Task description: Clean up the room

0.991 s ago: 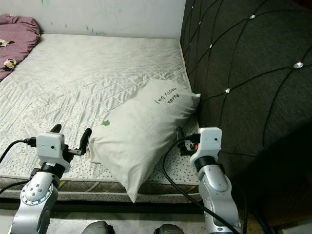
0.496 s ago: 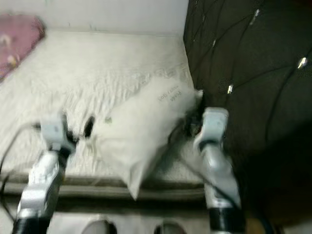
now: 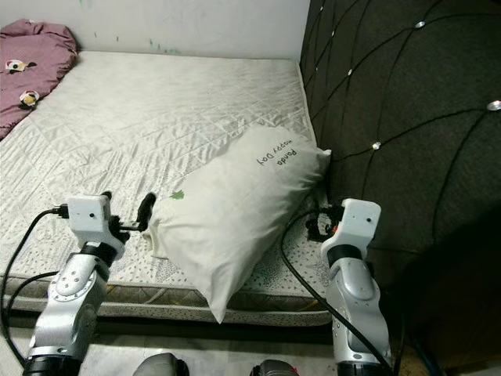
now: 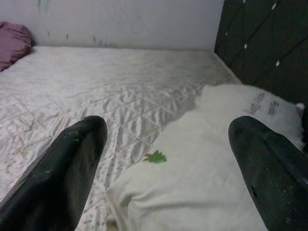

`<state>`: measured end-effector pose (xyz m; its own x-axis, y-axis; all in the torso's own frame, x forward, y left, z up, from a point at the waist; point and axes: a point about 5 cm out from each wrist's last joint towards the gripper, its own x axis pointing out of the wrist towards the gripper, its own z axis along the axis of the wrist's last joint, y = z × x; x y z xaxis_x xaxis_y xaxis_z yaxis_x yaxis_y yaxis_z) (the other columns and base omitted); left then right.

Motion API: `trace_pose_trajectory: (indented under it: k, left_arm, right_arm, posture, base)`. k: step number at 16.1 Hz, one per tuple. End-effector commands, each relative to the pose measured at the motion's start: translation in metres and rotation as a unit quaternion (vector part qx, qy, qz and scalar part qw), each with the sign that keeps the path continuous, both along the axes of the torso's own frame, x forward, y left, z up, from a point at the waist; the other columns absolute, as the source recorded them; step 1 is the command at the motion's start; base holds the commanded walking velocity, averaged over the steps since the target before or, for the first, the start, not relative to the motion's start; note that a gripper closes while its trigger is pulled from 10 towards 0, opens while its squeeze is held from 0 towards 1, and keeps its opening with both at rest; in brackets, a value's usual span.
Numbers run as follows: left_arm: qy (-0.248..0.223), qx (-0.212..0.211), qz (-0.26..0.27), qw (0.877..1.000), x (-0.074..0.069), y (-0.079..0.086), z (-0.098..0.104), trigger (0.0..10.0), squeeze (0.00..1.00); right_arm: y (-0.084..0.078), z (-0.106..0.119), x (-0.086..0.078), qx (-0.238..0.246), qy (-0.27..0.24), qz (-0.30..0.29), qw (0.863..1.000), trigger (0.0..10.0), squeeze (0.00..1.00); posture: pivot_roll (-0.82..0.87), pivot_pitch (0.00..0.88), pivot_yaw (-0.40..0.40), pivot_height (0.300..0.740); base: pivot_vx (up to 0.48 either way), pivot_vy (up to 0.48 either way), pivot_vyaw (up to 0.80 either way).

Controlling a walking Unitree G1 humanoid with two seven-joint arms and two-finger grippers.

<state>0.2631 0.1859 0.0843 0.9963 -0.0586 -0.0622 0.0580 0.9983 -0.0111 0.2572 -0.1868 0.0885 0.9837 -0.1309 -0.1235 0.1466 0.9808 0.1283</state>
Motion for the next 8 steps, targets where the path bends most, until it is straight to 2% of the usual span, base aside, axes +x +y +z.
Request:
trace_pose_trajectory:
  k: [1, 4, 5, 8]
  left_arm:
    - [0.011, 0.012, 0.032, 0.999, 0.002, 0.011, -0.001, 10.0, 0.0]
    - [0.011, 0.029, 0.027, 0.999, 0.004, 0.007, 0.002, 10.0, 0.0]
    - [0.014, 0.017, 0.016, 1.0, 0.004, 0.003, 0.002, 10.0, 0.0]
    - [0.018, 0.016, 0.021, 1.0, 0.008, 0.001, 0.003, 10.0, 0.0]
  right_arm:
    - [-0.01, -0.005, -0.003, 0.01, 0.012, -0.032, 0.999, 10.0, 0.0]
    - [-0.008, -0.004, 0.0, 0.004, 0.006, -0.017, 1.0, 10.0, 0.0]
    - [-0.006, 0.001, 0.005, -0.002, -0.004, -0.013, 1.0, 10.0, 0.0]
    - [-0.005, 0.003, 0.009, 0.004, -0.008, -0.012, 1.0, 10.0, 0.0]
  posture:
    - [-0.01, 0.041, -0.004, 0.74]
    - [0.01, 0.038, -0.012, 0.74]
    - [0.0, 0.036, -0.008, 0.74]
    - [0.0, 0.038, -0.003, 0.74]
  base:
    - [0.0, 0.0, -0.8]
    - [0.0, 0.0, -0.77]
    - [0.0, 0.0, 0.0]
    - [0.0, 0.0, 0.0]
